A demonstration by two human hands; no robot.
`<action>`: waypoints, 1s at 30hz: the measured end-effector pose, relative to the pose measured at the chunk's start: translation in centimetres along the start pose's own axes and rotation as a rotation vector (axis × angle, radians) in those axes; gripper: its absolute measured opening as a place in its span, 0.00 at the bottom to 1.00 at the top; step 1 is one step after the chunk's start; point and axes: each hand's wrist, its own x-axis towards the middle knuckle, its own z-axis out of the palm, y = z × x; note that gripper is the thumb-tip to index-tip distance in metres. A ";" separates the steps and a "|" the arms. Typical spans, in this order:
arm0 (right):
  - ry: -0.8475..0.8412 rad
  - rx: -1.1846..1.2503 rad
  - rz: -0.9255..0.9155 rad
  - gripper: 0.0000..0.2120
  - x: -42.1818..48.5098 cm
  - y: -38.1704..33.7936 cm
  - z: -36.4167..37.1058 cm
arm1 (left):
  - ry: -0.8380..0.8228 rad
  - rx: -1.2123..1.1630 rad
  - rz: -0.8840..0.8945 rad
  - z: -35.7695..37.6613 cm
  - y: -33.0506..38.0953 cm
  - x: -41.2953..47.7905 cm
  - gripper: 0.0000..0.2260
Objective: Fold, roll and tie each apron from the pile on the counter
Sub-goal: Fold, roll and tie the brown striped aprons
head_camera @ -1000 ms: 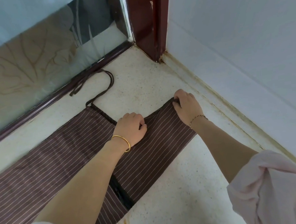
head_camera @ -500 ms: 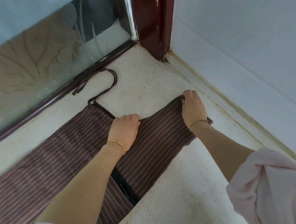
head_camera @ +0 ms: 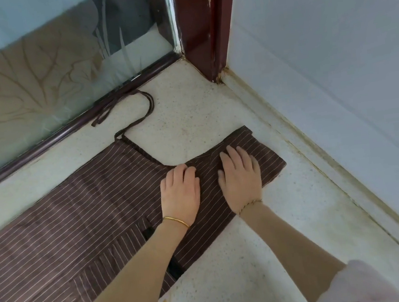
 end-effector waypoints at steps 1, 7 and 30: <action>-0.067 -0.053 -0.011 0.20 -0.8 0.3 0.7 | -0.010 0.013 0.019 -0.1 -0.2 -0.4 0.15; -0.196 -0.184 -0.023 0.29 -0.9 3.3 1.1 | -0.188 0.131 0.124 -0.5 -1.6 -1.9 0.22; -0.178 -0.047 -0.238 0.29 2.0 -9.5 -0.1 | -0.046 -0.263 -0.569 -9.3 -14.5 0.5 0.19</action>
